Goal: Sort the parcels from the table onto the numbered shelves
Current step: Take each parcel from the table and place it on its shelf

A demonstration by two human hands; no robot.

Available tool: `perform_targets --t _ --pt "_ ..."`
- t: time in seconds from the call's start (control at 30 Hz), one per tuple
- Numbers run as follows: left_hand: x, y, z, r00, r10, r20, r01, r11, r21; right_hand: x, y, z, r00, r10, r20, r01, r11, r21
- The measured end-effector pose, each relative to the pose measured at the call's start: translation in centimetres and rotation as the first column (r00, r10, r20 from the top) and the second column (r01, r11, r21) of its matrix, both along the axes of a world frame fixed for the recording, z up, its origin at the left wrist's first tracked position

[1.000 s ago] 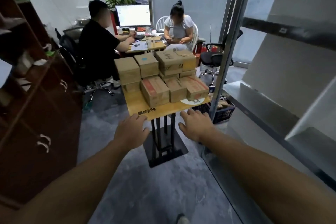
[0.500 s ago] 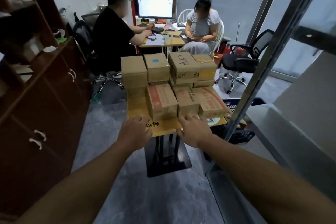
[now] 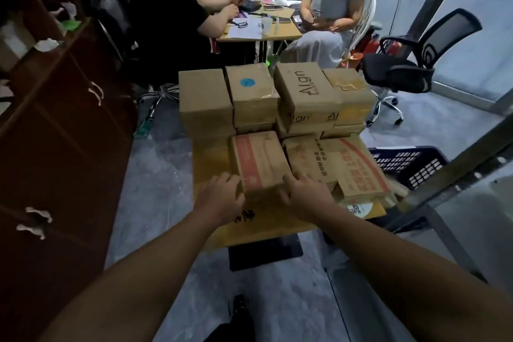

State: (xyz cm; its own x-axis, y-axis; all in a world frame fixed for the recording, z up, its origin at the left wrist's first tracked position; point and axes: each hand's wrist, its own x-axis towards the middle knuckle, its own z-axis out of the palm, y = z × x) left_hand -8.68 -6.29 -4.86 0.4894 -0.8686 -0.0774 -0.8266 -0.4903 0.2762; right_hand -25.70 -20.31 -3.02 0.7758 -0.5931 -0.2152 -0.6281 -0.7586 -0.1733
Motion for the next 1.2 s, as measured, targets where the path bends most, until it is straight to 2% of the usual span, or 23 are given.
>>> perform_targets --t 0.2,0.33,0.5,0.63,0.77,0.87,0.93,1.1,1.2 --pt "3.0 -4.4 -2.7 0.991 0.022 -0.136 -0.020 1.000 0.012 3.3 -2.7 -2.3 0.986 -0.160 0.035 0.157 0.984 0.078" --pt "3.5 -5.1 -3.8 0.975 0.089 -0.205 -0.096 0.995 -0.027 4.8 -2.9 -3.3 0.976 -0.213 0.044 0.211 0.976 0.043" --pt "3.6 -3.9 -5.3 0.897 0.129 -0.424 -0.224 0.957 -0.182 6.1 -2.1 -4.0 0.970 -0.188 0.152 0.174 0.980 0.098" --pt "3.9 -1.4 -5.5 0.818 0.229 -0.528 -0.403 0.883 -0.241 7.1 -1.5 -4.5 0.957 -0.183 0.224 0.119 0.955 0.270" --pt "3.5 0.4 -5.7 0.738 0.291 -0.609 -0.499 0.843 -0.202 7.3 -1.2 -5.4 0.943 -0.261 0.205 0.140 0.874 0.466" --pt "2.9 0.9 -5.8 0.681 0.328 -0.655 -0.551 0.818 -0.164 6.8 -1.0 -5.9 0.910 -0.331 0.248 0.124 0.789 0.602" --pt "2.5 1.2 -5.9 0.654 0.348 -0.672 -0.578 0.802 -0.147 6.3 -1.0 -6.1 0.887 -0.360 0.288 0.098 0.759 0.644" --pt "2.6 1.4 -5.8 0.561 0.446 -0.697 -0.711 0.691 -0.129 5.7 -1.6 -6.6 0.859 -0.389 0.332 0.064 0.726 0.685" --pt "2.6 1.3 -5.8 0.565 0.434 -0.701 -0.685 0.721 -0.105 5.4 -2.2 -6.9 0.831 -0.444 0.336 0.053 0.663 0.746"
